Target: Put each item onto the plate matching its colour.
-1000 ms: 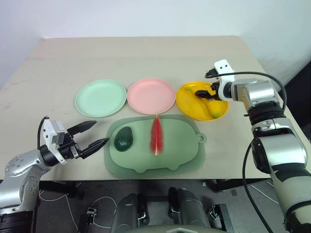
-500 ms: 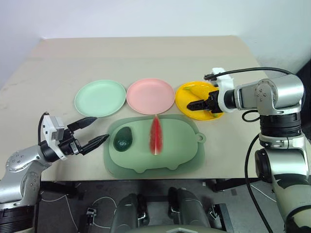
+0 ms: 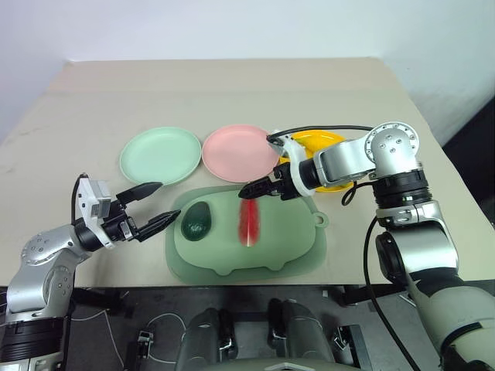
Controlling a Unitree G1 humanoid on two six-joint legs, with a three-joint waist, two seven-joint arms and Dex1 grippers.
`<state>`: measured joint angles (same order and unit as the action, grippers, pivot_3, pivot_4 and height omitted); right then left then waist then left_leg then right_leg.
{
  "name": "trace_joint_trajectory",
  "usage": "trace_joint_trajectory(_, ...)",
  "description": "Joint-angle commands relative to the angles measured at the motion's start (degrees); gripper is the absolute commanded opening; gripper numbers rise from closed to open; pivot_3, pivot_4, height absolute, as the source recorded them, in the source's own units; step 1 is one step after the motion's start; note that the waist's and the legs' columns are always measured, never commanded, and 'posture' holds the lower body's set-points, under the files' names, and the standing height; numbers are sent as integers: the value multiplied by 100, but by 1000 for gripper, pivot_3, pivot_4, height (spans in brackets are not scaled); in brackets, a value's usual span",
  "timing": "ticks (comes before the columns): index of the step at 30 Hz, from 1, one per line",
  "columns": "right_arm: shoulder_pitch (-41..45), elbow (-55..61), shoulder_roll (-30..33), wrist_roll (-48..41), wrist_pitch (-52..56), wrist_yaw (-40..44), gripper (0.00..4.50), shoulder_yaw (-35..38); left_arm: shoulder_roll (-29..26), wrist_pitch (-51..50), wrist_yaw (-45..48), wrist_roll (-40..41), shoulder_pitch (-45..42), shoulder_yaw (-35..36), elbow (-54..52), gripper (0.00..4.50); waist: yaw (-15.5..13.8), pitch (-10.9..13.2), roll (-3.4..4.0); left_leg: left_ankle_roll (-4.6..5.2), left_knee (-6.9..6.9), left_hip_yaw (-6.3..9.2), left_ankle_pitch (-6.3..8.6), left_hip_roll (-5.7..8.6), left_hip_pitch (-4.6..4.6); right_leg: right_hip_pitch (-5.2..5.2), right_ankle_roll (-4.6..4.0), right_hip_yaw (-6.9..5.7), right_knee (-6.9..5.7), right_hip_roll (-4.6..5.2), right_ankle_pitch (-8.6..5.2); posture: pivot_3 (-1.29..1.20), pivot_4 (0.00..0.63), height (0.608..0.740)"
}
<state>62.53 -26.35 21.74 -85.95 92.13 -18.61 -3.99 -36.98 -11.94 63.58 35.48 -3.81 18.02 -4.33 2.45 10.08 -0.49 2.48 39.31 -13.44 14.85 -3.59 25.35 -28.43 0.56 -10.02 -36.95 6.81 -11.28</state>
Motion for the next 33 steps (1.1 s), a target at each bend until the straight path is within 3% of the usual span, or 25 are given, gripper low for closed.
trace_joint_trajectory(1, 246, -228, -186, -687, 37, -834, 4483, 71, -8, 105, 12, -24, -100, -26, -22, 4500, 6, -1, -2, -2, 2, 0, 1, 0, -1, 1, 0, 1, -2, 0, 0, 0, 150, 696)
trace_joint_trajectory(9, 158, -342, -458, -1465, -24, -1900, 4483, -226, -18, 143, 18, -38, -62, -88, -33, 4500, 13, -1, -2, 2, 2, -2, -1, -1, -2, 0, 1, 5, -5, -3, 0, 0, 150, 696)
trace_joint_trajectory(15, 28, 15, -594, -1451, -11, -2226, 4483, -700, -60, 140, 65, -48, -62, -78, -22, 4500, 16, -2, -1, 1, 2, -2, -1, -2, -3, 0, 1, 7, -5, -4, 0, 0, 150, 696)
trace_joint_trajectory(22, 15, 229, -603, -981, 37, -2108, 4483, -1141, -73, 102, 69, -58, -152, -102, -11, 4500, 11, -6, -4, -5, 2, -4, 3, -3, -4, 0, 1, 8, -5, -4, -1, 0, 150, 696)
trace_joint_trajectory(33, 90, 709, -493, -19, 37, -1243, 4483, -1791, -47, 52, 17, -89, -210, -139, -57, 4500, 13, -23, -21, -9, 2, -6, 6, -4, -18, 11, 1, 13, -4, -3, -1, 0, 150, 696)
